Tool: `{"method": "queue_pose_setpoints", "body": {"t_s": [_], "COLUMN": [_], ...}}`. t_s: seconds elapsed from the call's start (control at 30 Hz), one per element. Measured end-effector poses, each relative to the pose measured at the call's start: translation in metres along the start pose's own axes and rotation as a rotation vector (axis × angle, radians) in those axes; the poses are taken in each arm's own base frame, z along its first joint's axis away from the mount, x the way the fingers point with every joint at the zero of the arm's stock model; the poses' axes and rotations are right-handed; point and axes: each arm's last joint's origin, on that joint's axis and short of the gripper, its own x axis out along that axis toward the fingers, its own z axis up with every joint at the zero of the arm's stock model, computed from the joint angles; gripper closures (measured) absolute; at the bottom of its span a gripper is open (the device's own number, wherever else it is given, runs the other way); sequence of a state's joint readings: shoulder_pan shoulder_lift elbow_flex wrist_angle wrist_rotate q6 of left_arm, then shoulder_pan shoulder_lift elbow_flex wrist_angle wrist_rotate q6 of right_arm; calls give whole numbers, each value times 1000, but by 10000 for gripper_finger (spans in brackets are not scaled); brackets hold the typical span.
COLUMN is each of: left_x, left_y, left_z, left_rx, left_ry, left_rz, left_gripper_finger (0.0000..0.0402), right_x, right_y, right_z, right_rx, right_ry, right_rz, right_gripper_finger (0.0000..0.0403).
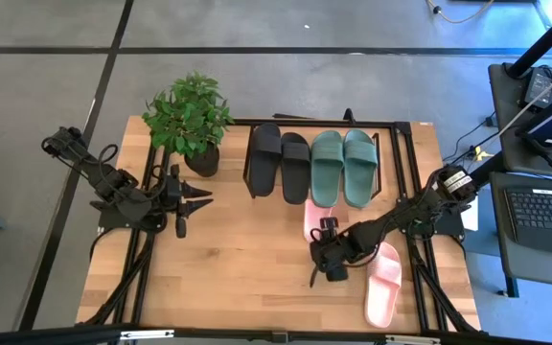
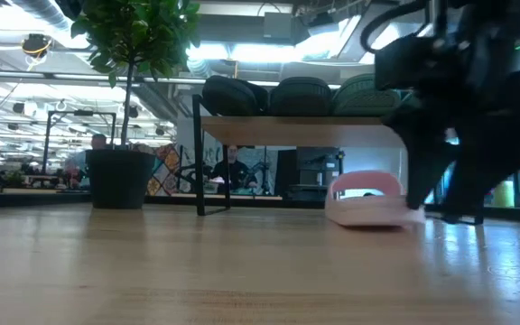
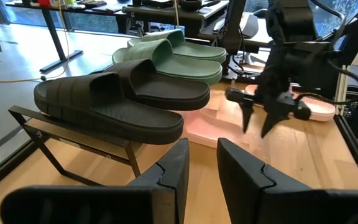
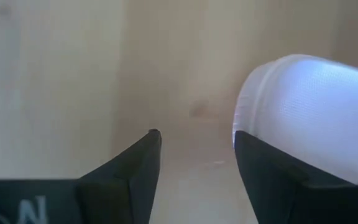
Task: Pick and place slides into the shelf
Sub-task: Put the left pink slides under the shelf, then put the pink slides under the shelf
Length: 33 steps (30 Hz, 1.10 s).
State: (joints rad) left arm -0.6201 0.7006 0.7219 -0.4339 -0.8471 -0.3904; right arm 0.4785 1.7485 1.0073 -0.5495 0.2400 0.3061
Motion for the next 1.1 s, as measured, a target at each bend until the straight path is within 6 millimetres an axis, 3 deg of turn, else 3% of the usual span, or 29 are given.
{"method": "queue_pose_setpoints", "body": {"t_s": [0.4, 0.57, 0.87, 1.1], "left_x": [0, 0, 0, 0], "left_y": [0, 0, 0, 0], "left_z": [0, 0, -1, -1], "left_rx": [1, 1, 6, 8], "left_ry": [1, 1, 4, 6], "left_rz": [0, 0, 2, 3], "left_gripper_finger": [325, 325, 325, 325], "right_x": [10, 12, 9, -13], "right_y": [-51, -62, -58, -38], "right_z": [6, 3, 5, 27], "right_rx": [59, 78, 129, 101], "right_ry": [56, 100, 96, 13], "right_rz": [-142, -161, -161, -121], "right_gripper_finger": [198, 198, 198, 198]}}
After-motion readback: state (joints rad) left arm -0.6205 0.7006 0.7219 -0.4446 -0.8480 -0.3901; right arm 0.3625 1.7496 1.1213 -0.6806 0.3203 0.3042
